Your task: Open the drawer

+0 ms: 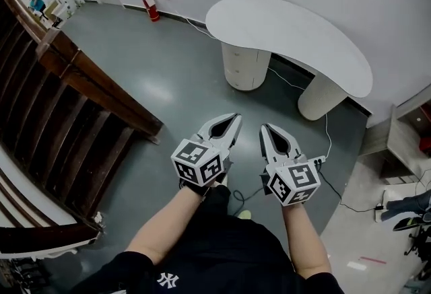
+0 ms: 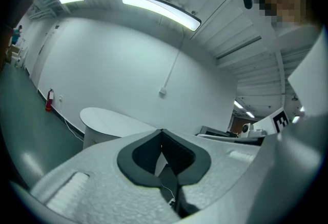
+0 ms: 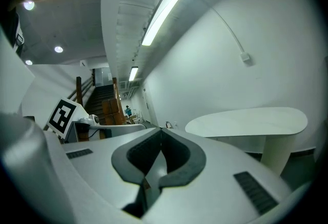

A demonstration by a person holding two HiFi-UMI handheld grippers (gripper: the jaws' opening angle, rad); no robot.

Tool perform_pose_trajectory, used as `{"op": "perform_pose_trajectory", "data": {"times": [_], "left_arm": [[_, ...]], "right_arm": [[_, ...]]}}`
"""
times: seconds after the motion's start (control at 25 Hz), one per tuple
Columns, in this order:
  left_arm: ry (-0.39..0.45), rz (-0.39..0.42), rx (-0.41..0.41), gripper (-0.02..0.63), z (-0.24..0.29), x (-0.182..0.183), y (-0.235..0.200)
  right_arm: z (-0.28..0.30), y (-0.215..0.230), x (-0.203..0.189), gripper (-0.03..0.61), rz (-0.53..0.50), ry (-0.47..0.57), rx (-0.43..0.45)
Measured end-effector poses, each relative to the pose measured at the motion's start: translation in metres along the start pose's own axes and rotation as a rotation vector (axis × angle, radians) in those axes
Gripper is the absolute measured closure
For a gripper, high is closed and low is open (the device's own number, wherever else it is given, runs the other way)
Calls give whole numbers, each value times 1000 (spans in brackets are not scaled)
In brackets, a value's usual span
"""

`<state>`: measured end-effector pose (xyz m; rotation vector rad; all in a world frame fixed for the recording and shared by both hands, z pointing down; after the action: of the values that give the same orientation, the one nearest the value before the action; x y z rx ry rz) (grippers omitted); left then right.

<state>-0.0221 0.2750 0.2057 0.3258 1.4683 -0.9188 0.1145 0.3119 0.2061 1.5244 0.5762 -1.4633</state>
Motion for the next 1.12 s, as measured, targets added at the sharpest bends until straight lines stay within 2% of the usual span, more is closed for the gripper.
{"op": "perform_pose_trajectory", "data": {"times": [0.28,0.44,0.68,1.12], "left_arm": [[-32,4,-11,604,32,21,-98],[-42,-3,-27,604,49,33,-139],[-51,-7,-26,604,73,41,-185],[-89,5,30,604,172,29,-237]], "right_arm": [[104,-1,2,563,0,-24,-43],[148,4,10,563,-1,-27,-72],[195,13,13,563,-7,-45,-97],[270,98,3,563,31,-103,-73]]}}
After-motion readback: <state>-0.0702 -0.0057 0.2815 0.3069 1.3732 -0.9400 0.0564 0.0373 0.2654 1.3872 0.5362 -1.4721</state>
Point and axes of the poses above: the fingertips, and each gripper's own axes: z forward along the fingers, y to its right, x out of its top, the point moved 6 cm from there along -z, backward along the fingers
